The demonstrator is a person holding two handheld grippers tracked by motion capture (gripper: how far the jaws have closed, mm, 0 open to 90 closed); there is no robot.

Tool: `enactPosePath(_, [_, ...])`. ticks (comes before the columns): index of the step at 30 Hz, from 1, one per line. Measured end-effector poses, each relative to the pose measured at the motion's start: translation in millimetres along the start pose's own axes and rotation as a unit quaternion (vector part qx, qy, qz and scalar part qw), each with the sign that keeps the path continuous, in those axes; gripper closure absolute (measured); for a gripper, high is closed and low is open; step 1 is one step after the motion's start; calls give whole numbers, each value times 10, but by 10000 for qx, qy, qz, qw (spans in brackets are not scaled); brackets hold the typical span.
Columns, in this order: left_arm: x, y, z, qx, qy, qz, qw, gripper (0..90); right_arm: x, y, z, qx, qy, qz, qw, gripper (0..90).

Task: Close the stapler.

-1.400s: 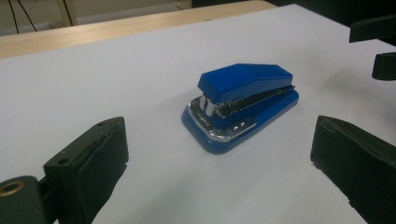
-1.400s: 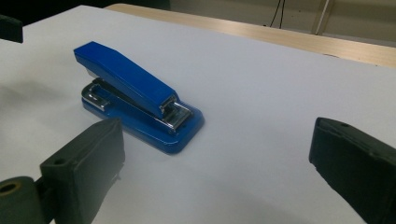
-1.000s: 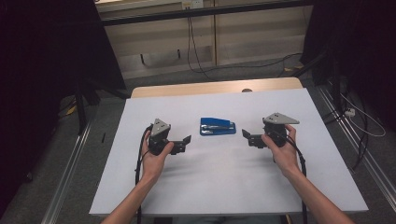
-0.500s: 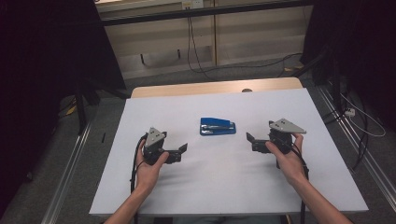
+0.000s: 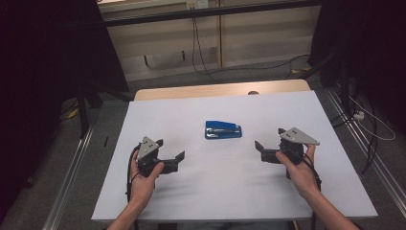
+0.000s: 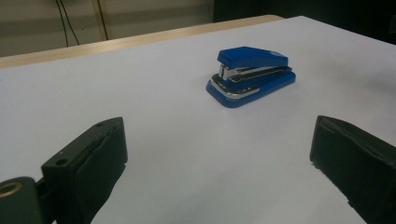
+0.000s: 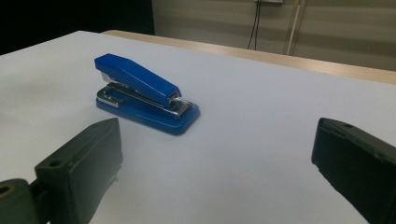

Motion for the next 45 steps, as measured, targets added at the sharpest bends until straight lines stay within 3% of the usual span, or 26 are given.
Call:
enactPosePath(3, [-3,-65,-8,-57,110,-50,9999,41,-29,-57,-20,-42,22,13,10000,19])
enactPosePath(7, [-43,-132,5,43,161,-28,9999,41,-66,-138,-52,-65,34,22,10000,19])
enactPosePath(13, [-122,-176,59,245,-92,62,9996,38,-161,-262,-111,-162,38,61,9998,19])
enactPosePath(21, [-188,-309,83,363,-118,102,9992,39,-221,-417,-186,-324,184,16,9993,22])
enactPosePath(25, [-209,-390,70,493,0,125,9987,39,-258,-473,-200,-362,196,20,9992,22])
enactPosePath(33, [-279,-546,64,520,-148,41,9985,38,-308,-549,-178,-334,131,54,9993,21])
enactPosePath(36, [-316,-584,83,658,-214,54,9976,39,-310,-589,-165,-417,52,-17,9991,22])
enactPosePath(45, [-414,-620,72,568,-112,101,9983,39,-386,-611,-167,-477,198,-70,9986,22])
Point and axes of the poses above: each handheld gripper's, and its own axes: y roughly forward along the jaws, x roughly out of its top, z roughly to its left, the point moved 4 cm from there along y, roughly forward along the jaws, and after that the axes turned 7 degrees about z, right-handed, at the moved point
